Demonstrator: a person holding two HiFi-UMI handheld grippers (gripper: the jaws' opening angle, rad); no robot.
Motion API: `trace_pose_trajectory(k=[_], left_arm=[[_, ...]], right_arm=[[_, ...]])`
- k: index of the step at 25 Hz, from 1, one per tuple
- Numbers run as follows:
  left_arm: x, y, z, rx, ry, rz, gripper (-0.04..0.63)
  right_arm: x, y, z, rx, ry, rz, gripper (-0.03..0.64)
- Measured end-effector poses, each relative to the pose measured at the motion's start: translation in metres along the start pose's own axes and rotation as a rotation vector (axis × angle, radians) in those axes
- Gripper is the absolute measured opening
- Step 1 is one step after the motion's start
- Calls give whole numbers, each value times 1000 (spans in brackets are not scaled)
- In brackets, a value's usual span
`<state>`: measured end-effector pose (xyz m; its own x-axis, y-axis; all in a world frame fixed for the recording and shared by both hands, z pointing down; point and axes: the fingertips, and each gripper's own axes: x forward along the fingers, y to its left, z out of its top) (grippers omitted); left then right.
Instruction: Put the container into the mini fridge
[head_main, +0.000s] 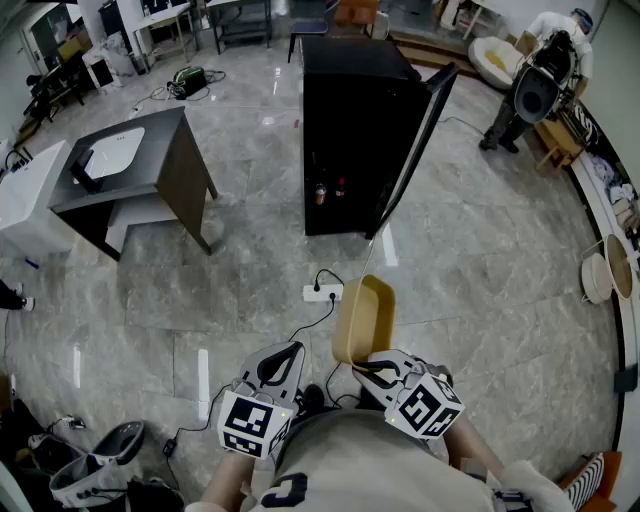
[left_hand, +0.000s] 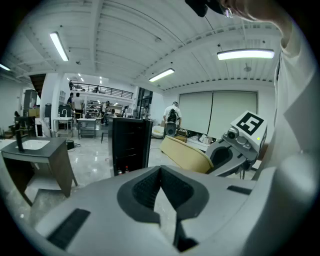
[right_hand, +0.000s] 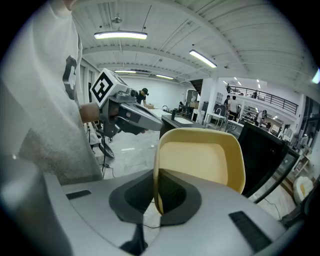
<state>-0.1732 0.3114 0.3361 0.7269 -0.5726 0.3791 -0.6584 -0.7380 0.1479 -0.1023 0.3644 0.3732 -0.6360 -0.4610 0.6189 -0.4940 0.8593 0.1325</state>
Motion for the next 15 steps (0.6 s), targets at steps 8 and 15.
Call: trace_pose_trajectory(k=[8,15], left_arm=[[47,-64,36,75,-2,-92,57],[68,-90,52,73,-2,-35,57]], right_arm=[[-50,-13,-23,-16,-17,13,31],[-80,-37,-37,-78,-38,27,31]])
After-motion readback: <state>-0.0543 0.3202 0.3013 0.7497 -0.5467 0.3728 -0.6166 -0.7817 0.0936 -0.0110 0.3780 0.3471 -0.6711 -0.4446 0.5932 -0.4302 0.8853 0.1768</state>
